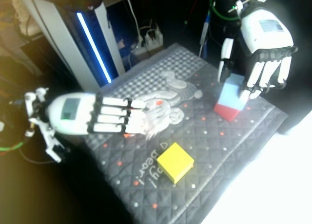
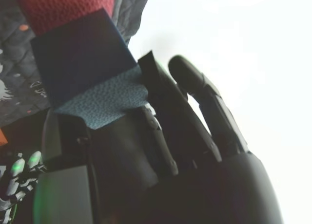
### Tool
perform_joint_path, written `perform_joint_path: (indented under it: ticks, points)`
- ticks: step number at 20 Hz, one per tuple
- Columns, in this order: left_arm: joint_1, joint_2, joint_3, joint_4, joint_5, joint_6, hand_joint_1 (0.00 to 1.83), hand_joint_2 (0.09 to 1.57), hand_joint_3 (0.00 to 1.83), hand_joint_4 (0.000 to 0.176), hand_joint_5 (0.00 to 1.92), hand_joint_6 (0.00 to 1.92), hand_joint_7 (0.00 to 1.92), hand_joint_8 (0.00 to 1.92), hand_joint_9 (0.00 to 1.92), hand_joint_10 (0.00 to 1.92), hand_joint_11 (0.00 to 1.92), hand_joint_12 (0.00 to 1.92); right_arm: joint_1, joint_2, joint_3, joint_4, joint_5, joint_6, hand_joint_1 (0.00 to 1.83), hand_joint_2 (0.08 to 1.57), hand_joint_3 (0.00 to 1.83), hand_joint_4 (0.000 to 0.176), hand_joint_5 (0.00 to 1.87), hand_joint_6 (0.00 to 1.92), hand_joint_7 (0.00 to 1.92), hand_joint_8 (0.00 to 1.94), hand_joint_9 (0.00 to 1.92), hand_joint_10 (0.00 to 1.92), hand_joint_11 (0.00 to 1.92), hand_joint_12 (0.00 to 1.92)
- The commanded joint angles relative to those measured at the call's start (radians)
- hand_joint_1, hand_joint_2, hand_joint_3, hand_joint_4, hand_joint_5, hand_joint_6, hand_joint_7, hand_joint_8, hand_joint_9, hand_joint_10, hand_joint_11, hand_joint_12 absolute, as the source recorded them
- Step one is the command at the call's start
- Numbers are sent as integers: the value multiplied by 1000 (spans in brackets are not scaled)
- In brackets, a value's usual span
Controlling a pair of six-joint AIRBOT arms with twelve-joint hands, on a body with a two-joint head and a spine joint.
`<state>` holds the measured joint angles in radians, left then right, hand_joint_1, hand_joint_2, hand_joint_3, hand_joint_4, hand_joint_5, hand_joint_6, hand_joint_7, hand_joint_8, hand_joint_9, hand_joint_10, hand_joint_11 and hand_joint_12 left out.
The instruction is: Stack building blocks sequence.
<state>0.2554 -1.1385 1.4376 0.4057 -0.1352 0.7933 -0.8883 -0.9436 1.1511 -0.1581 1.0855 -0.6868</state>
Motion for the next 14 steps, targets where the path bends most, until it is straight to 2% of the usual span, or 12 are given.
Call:
perform_joint_path:
  ticks: [1,3,5,6,8,9,10,11,12,13,14]
  points:
    - [-11,4,5,1,-94,1,1289,1037,3,0,1292,194,1129,953,1370,36,781,1330,5,2,3,31,117,1,594,1268,0,46,237,2,221,4,186,9,126,45]
    - [-11,6,4,5,-91,1,1292,1030,2,0,1294,195,1163,887,1368,36,849,1208,3,2,3,35,118,1,625,1277,1,42,240,2,223,3,198,9,125,45]
    - [-11,9,3,17,-82,1,1294,1028,0,0,1302,186,1165,889,1384,39,915,1181,2,2,2,36,118,1,653,1288,4,40,234,0,222,1,199,6,114,40]
    - [-11,13,3,21,-76,1,1291,1047,0,0,1299,142,1114,999,1404,53,910,1301,1,2,2,37,118,1,634,1281,0,50,226,0,208,0,170,1,96,33]
    - [-11,23,3,20,-71,0,1292,1045,0,0,1305,139,1115,993,1390,51,891,1311,-1,2,1,40,118,1,657,1290,3,45,225,1,203,1,167,1,82,27]
    - [-11,26,3,20,-69,0,1288,1059,0,0,1291,120,1083,1063,1393,64,831,1400,-2,2,1,41,118,1,660,1289,2,46,226,2,204,2,176,5,88,30]
    - [-9,27,4,20,-63,0,1290,1049,1,0,1300,130,1101,1021,1354,55,793,1373,-3,2,1,42,118,1,686,1295,3,43,235,4,202,0,177,4,90,30]
    - [-9,27,4,20,-62,0,1288,1059,0,0,1294,121,1078,1065,1358,67,802,1394,-3,2,1,42,118,1,654,1291,1,52,232,2,198,0,176,3,93,31]
    - [-8,27,4,20,-62,0,1289,1049,2,0,1310,119,1093,1032,1339,65,797,1377,-3,2,1,42,118,1,676,1292,1,49,234,2,207,3,173,1,88,29]
    - [-7,27,4,20,-61,0,1285,1033,0,0,1271,253,1162,875,1329,57,800,1339,-3,2,1,42,118,1,682,1293,1,54,235,2,210,4,173,1,88,29]
    - [-6,27,4,21,-60,0,1285,1059,0,0,1057,641,1199,799,1287,27,809,1193,-3,2,1,42,118,1,707,1296,1,61,238,2,217,5,179,2,87,29]
